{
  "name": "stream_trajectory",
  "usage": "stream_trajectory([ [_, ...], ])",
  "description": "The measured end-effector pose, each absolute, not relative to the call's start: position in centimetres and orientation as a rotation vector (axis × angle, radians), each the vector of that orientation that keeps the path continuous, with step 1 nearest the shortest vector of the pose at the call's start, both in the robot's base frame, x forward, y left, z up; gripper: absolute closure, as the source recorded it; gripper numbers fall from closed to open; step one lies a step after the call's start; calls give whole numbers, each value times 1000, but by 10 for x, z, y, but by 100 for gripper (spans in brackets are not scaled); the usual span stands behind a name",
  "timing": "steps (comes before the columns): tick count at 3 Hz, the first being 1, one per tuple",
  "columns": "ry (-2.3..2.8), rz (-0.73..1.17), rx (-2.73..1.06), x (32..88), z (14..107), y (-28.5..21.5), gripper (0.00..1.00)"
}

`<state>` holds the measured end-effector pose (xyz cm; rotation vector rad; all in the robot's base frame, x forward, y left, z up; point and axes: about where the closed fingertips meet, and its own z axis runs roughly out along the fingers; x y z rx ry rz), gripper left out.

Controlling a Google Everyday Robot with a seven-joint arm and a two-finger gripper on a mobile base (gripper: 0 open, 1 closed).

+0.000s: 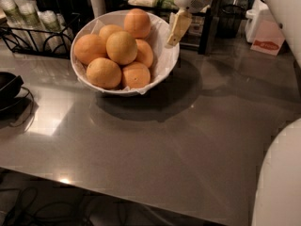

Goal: Pick orange from white bowl

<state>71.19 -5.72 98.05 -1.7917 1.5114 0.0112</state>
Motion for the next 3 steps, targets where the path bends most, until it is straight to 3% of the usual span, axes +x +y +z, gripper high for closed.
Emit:
stream_trajectory([
  [3, 1536, 284, -1661, 697, 985, -47, 0],
])
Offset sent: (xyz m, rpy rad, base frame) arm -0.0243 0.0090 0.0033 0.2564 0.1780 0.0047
